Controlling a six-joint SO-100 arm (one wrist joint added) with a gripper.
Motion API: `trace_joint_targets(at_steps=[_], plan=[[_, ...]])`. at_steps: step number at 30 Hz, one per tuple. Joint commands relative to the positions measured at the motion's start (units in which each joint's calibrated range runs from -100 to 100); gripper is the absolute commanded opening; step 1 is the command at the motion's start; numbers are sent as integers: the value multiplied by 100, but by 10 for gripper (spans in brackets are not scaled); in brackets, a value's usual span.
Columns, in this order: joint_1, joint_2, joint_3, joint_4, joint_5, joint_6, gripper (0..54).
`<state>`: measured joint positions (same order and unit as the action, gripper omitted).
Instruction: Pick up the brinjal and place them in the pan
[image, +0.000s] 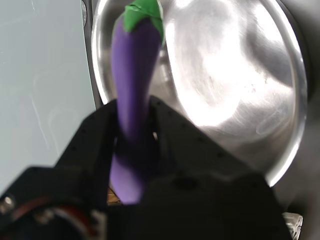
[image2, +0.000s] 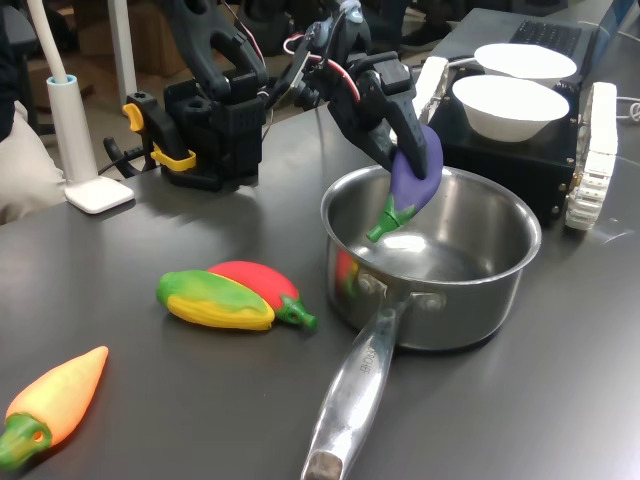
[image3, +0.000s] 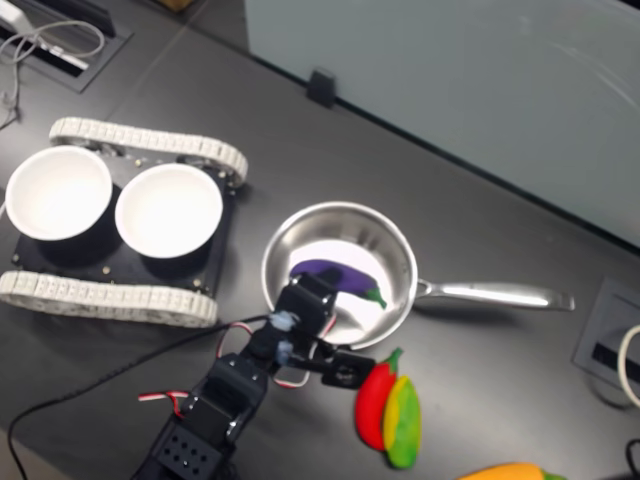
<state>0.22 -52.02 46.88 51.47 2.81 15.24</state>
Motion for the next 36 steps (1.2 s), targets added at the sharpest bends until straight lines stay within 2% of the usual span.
trace_joint_targets(at_steps=[1,6,16,20,27,33,36], plan=[[35,-277,-67,-392,68,72,0],[93,-218,-22,-417,73,89,4],[356,-310,387,-477,151,89,49],[265,-429,505,-400,181,98,96],[127,-454,478,-281,278,98,233],[139,-454,442,-272,234,98,299],[116,-488,460,-238,234,98,309]])
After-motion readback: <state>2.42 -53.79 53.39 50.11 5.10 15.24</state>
